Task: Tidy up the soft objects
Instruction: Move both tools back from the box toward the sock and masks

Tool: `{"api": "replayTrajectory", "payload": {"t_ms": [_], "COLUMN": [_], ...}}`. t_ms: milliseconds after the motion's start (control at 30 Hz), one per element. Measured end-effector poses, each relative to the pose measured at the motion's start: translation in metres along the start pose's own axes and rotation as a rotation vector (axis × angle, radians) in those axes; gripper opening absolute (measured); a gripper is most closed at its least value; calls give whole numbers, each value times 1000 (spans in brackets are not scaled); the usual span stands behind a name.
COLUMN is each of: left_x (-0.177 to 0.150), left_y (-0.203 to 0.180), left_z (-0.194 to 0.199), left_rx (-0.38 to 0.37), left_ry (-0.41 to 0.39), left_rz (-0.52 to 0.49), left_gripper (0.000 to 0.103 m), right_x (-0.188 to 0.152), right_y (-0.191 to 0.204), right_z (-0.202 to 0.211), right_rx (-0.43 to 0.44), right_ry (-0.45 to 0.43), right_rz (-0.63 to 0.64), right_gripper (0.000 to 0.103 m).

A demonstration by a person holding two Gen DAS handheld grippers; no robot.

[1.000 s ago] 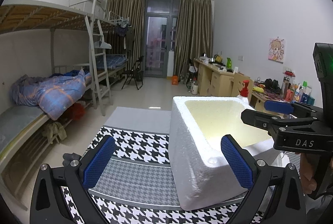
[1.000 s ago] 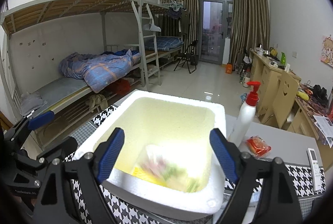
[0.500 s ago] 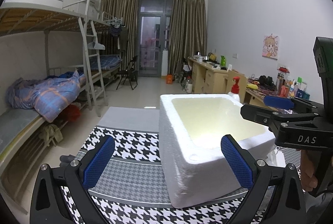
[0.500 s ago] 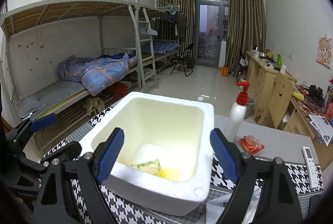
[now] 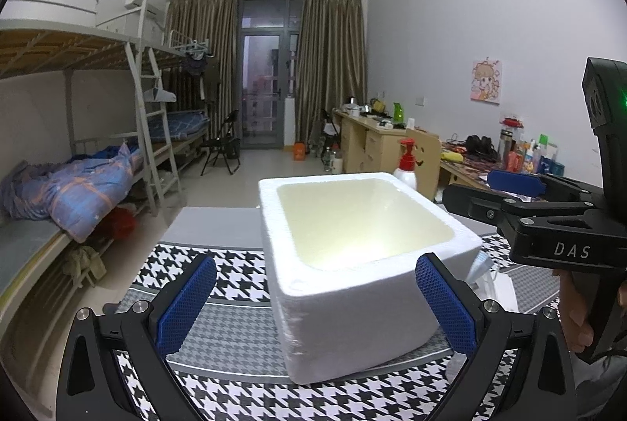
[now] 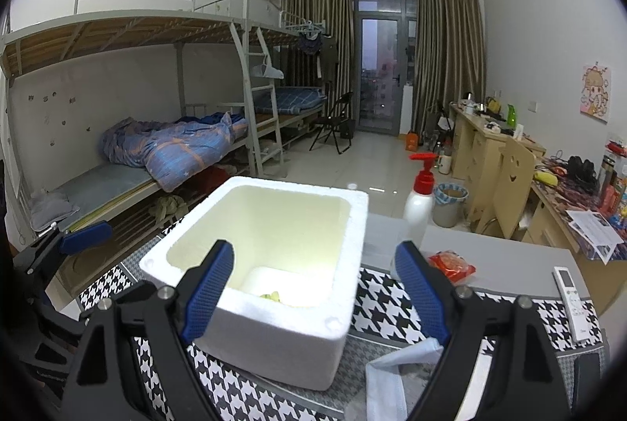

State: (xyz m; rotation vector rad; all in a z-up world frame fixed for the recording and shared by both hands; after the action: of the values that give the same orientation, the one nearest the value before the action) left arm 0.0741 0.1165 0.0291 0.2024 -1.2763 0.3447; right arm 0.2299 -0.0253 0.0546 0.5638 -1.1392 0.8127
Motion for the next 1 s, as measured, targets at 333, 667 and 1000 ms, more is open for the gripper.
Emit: {"api": "replayTrajectory", "payload": {"t_ms": [333,667,1000], "left_x": [-1,-8,-12], "left_y": [-20,-38,-53], "left_z": [2,2,-1], "left_rx": [-47,-98,-148], "left_ry": [0,14,30], "left_rz": [-23,-34,-47], "left_gripper": [102,102,102], "right_x": [-6,-18,-28], "right_y": [-12,-27,-43], "right_z": [14,27,37], "right_rx": [-27,-60,-101], "right_ry": [-23,-29,-28], "right_rz": [-20,-44,-69], "right_gripper": [88,88,88]}}
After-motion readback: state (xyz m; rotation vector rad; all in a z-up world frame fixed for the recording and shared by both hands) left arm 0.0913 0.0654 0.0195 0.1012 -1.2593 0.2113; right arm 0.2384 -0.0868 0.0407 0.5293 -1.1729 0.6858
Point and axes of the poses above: each gripper's, at about its wrist camera, not at the fingertips, and z roughly against the way its jaws point, y to its left, x to its top, the point moved 1 cm from there along -z, roughly the way its jaws point, and after that the axes turned 5 degrees about -y, right-handed, at the moved point
